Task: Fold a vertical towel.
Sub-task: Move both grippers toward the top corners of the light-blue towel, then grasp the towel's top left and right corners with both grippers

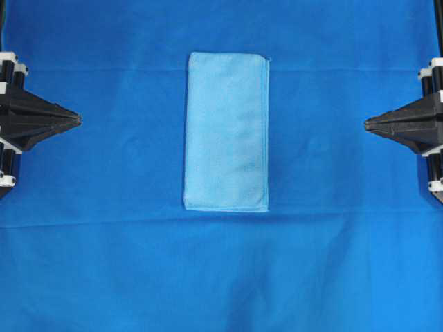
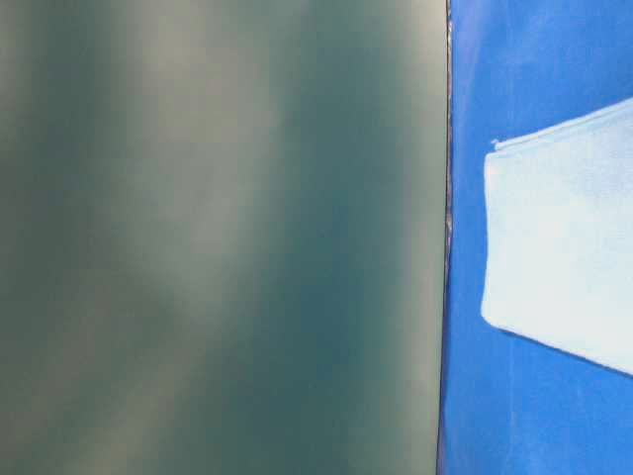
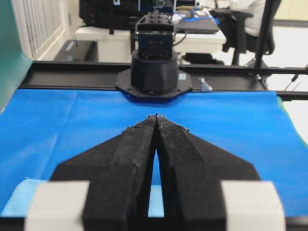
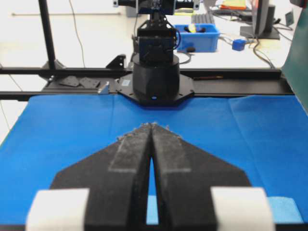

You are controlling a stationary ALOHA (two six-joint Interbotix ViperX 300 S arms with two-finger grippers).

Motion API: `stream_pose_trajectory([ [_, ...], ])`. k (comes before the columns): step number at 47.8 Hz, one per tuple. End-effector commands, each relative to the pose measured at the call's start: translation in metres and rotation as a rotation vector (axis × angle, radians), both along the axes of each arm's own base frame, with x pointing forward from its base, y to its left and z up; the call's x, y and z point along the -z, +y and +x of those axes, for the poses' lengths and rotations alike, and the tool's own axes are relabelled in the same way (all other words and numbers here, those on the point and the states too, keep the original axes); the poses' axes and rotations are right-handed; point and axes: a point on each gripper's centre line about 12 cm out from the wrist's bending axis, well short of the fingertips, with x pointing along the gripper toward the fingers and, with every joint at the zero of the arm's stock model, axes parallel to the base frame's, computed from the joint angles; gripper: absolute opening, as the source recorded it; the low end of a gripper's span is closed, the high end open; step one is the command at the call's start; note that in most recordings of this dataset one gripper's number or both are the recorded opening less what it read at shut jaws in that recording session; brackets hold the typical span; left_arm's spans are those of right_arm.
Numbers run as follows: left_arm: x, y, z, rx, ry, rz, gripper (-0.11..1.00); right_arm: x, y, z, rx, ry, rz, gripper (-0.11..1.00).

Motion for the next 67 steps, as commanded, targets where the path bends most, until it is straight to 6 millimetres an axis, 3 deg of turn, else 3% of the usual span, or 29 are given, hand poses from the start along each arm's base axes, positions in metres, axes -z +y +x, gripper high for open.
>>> stream_pose_trajectory([
  [1, -0.011, 0.003, 0.009, -0.012, -0.011, -0.042, 0.0, -0.01, -0.004, 0.004, 0.02, -0.022, 0.009, 0.0],
  [13, 0.009, 0.024, 0.036, -0.104, 0.085, -0.059, 0.0, 0.004, -0.034, 0.028, 0.152, 0.14, 0.076, 0.0],
  [31, 0.061, 0.085, 0.088, -0.299, 0.309, -0.13, 0.02, 0.059, -0.104, 0.078, 0.365, 0.431, 0.139, 0.01],
  [37, 0.08, 0.108, 0.107, -0.352, 0.369, -0.145, 0.29, 0.076, -0.128, 0.093, 0.414, 0.516, 0.153, 0.06],
  [42, 0.101, 0.129, 0.12, -0.399, 0.432, -0.153, 0.58, 0.093, -0.147, 0.105, 0.443, 0.574, 0.157, 0.37],
  [45, 0.115, 0.142, 0.124, -0.426, 0.463, -0.166, 0.71, 0.105, -0.156, 0.112, 0.451, 0.609, 0.156, 0.56],
  [48, 0.128, 0.153, 0.128, -0.449, 0.486, -0.178, 0.75, 0.118, -0.164, 0.12, 0.456, 0.644, 0.161, 0.63],
  [60, 0.179, 0.177, 0.144, -0.491, 0.531, -0.201, 0.74, 0.165, -0.184, 0.136, 0.474, 0.747, 0.193, 0.58],
  [67, 0.197, 0.184, 0.151, -0.499, 0.556, -0.211, 0.74, 0.183, -0.189, 0.14, 0.479, 0.775, 0.205, 0.58],
])
